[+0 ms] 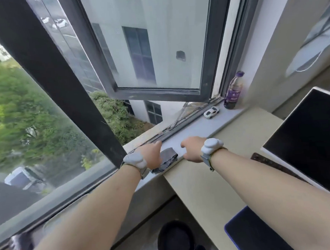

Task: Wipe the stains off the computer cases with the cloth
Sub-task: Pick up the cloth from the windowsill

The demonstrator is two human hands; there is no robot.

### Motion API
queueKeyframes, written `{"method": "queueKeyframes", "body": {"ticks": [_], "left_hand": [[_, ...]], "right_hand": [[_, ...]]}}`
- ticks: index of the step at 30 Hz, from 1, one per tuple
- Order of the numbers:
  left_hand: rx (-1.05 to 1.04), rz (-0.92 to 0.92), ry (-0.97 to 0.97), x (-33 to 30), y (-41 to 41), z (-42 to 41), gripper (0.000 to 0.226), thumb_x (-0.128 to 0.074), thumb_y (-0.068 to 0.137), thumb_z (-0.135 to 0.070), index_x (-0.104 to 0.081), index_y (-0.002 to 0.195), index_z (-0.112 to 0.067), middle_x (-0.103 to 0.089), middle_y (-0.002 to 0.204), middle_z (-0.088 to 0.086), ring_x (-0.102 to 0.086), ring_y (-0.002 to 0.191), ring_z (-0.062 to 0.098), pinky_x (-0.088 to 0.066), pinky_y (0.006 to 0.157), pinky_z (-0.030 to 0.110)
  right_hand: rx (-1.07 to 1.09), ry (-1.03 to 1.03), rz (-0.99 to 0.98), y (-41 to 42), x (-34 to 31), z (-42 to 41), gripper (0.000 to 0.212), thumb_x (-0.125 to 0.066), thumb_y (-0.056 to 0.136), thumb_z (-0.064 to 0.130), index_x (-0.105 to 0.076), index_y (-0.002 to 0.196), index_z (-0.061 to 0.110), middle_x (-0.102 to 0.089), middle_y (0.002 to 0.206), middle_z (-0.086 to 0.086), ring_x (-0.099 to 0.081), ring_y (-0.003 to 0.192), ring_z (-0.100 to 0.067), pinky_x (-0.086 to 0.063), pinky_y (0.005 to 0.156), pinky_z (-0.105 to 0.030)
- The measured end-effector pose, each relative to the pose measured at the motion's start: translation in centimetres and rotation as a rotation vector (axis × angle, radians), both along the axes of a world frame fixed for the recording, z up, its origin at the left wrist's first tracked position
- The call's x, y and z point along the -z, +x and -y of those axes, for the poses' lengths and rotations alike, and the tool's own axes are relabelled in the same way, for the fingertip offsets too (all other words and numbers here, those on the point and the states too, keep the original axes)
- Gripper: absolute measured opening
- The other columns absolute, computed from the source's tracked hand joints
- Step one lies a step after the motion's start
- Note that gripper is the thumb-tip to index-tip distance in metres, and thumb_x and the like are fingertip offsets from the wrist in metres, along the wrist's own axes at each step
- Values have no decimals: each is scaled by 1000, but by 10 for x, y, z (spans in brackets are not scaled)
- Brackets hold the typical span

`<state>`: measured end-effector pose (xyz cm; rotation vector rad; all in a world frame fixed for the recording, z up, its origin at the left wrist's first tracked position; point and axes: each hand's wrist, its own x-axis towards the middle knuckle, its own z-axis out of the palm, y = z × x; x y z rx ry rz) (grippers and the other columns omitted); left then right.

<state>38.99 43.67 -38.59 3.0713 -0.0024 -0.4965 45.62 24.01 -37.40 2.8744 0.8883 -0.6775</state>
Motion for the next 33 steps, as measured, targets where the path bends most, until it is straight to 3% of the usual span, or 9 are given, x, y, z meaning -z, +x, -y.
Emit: {"method": "queueKeyframes", "body": {"ticks": [7, 12, 16, 20, 23, 26, 29, 31, 33], "left_hand": [[-18, -195, 16, 63, 11, -26, 22, -51, 90, -24, -69, 90, -10, -59, 102, 4, -57, 79, 24, -40, 60, 29], [88, -370, 49, 94, 6, -44, 25, -52, 83, -33, -74, 94, -29, -46, 126, -7, -53, 98, 25, -45, 69, 33], [158, -442, 90, 94, 10, -45, 24, -48, 92, -30, -67, 100, -18, -47, 124, -2, -48, 96, 24, -42, 66, 34], [60, -355, -8, 74, 26, -37, 14, -52, 90, -11, -65, 83, -10, -63, 91, 4, -57, 72, 19, -49, 58, 22], [28, -162, -78, 35, 42, -21, 28, -52, 91, -10, -75, 105, -15, -70, 105, 7, -65, 93, 29, -54, 76, 31], [-3, -32, -200, 3, 53, -2, 30, -53, 92, -10, -76, 110, -19, -69, 112, 4, -65, 104, 29, -46, 78, 26], [-40, 21, -389, -23, 56, 14, 28, -57, 84, -8, -77, 95, -23, -72, 94, 0, -67, 85, 24, -51, 72, 24], [-52, 75, -521, -40, 53, 27, 24, -59, 79, -6, -73, 86, -24, -68, 79, -6, -63, 69, 18, -49, 59, 21], [-50, 107, -591, -52, 53, 31, 24, -60, 77, -3, -71, 85, -22, -68, 74, -8, -63, 69, 17, -51, 61, 23]], "right_hand": [[-76, -44, -72, -1, 54, -27, 39, -47, 87, 32, -58, 124, 26, -53, 131, -3, -52, 123, -33, -49, 94, -42], [0, -35, -116, -8, 78, -30, 41, -45, 85, 27, -55, 124, 28, -51, 130, 0, -50, 123, -31, -47, 89, -41], [32, -52, -114, -4, 82, -29, 43, -47, 87, 27, -54, 129, 29, -49, 135, 2, -47, 126, -29, -46, 92, -39], [78, -48, -127, 2, 76, -25, 47, -48, 86, 31, -54, 132, 27, -49, 139, 1, -46, 129, -29, -46, 94, -39], [104, 0, -79, 8, 61, -22, 39, -51, 85, 31, -57, 122, 22, -56, 131, -3, -54, 124, -31, -48, 86, -37], [138, 95, -79, 14, 42, -24, 34, -55, 86, 36, -56, 115, 19, -59, 124, -7, -58, 117, -33, -49, 83, -37], [140, 238, -116, 23, 16, -16, 33, -55, 83, 30, -54, 116, 25, -61, 120, -5, -59, 112, -32, -52, 86, -42], [126, 305, -118, 28, -2, -1, 27, -52, 80, 21, -59, 105, 29, -66, 111, -2, -62, 105, -29, -52, 82, -38], [115, 315, -110, 35, -15, 8, 16, -51, 83, 16, -58, 90, 28, -68, 98, 0, -62, 99, -29, -47, 73, -33]]}}
